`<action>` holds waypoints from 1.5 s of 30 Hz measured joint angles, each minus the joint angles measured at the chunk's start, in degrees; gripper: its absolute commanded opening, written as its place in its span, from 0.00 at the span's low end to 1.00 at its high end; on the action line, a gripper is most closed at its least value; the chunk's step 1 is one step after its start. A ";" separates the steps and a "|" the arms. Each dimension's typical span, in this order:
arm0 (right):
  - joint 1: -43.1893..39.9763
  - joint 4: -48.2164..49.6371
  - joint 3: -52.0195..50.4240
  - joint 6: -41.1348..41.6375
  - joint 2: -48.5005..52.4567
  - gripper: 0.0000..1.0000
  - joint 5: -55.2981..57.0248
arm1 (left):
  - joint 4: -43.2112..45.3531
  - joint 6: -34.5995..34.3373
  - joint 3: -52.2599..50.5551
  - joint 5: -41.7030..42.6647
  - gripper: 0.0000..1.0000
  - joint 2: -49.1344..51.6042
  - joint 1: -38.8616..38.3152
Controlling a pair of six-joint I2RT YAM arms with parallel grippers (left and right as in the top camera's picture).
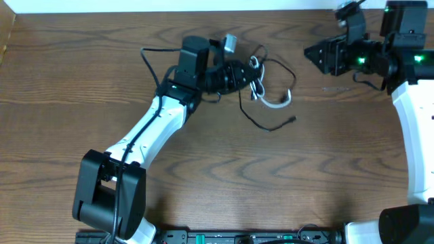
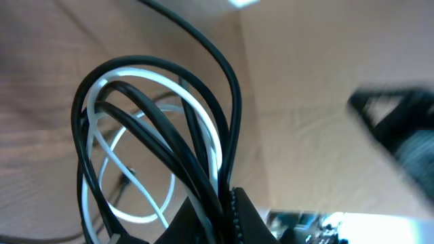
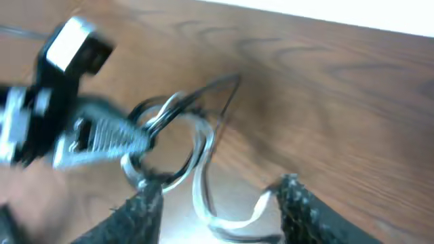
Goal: Untangle cables
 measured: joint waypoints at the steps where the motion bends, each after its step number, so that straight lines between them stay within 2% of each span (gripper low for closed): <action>1: 0.92 -0.26 -0.02 -1.49 0.17 0.53 -0.68 | 1.11 -1.84 0.00 -0.15 0.08 0.00 0.26; 4: 4.00 -0.39 -0.24 -5.03 0.50 0.57 -2.23 | 4.74 -8.20 -0.02 -0.61 0.08 0.00 0.87; 6: 6.10 -0.37 -0.55 -6.97 0.63 0.57 -2.84 | 6.10 -11.28 -0.02 -0.74 0.07 0.00 1.09; 7: 7.34 -0.37 -0.68 -8.17 0.72 0.53 -3.06 | 6.93 -13.53 -0.02 -0.87 0.08 0.00 1.09; 9: 8.96 -0.13 -0.76 -10.12 0.96 0.49 -3.34 | 8.02 -16.17 -0.02 -0.92 0.08 0.00 1.14; 16: 10.69 1.84 -0.76 -12.61 3.76 0.48 -3.69 | 14.97 -21.90 -0.07 2.32 0.08 0.00 1.55; 24: 10.67 4.59 -0.90 -14.43 7.23 0.39 -6.38 | 16.70 -24.35 -0.07 6.32 0.08 0.00 2.75; 38: 11.37 5.68 -0.90 -14.84 8.15 0.22 -10.58 | 16.70 -26.32 -0.07 7.72 0.08 0.00 2.69; 45: 11.91 5.05 -0.90 -15.08 8.98 0.04 -11.56 | 16.52 -27.12 -0.07 7.30 0.08 0.00 3.06</action>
